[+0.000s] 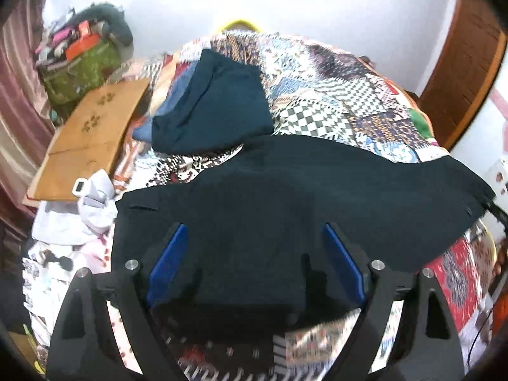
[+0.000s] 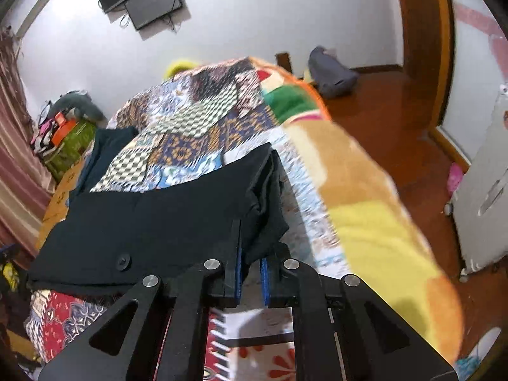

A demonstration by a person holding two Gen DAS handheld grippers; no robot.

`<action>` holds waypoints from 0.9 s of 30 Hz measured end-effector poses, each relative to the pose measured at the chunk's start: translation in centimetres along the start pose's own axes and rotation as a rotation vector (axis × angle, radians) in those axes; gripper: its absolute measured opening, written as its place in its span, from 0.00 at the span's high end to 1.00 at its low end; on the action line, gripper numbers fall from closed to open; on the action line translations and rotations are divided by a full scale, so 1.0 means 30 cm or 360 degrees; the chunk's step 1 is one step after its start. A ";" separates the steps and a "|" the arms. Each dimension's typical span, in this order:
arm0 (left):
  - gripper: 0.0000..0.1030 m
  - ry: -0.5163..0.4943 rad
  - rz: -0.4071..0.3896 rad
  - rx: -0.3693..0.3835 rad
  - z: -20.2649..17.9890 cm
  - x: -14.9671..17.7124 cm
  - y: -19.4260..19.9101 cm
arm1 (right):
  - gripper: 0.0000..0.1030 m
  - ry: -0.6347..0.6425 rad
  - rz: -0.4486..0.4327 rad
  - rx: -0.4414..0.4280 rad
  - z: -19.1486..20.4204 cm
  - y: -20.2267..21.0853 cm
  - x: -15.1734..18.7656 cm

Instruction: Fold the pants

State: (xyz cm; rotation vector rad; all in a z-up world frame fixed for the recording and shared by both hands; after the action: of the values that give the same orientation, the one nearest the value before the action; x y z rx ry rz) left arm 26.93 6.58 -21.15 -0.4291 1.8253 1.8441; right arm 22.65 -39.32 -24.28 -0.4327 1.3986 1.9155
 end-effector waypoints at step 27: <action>0.16 0.0052 -0.0155 -0.0104 0.063 0.057 0.111 | 0.93 0.0076 -0.0254 -0.0413 0.423 0.171 -0.313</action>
State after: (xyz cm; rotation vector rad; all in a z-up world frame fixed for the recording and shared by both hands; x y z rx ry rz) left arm 23.90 8.78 -19.25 -0.5650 1.7375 1.8441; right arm 27.21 -31.66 -10.26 -0.6969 1.1111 1.9710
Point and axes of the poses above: each gripper's, at about its wrist camera, not at the fingertips, and y roughly against the way its jaws point, z to its left, x to its underside, the point moved 6 cm from there along -y, roughly the way its jaws point, and after that the axes turned 8 degrees about -y, right-handed, at the moved point
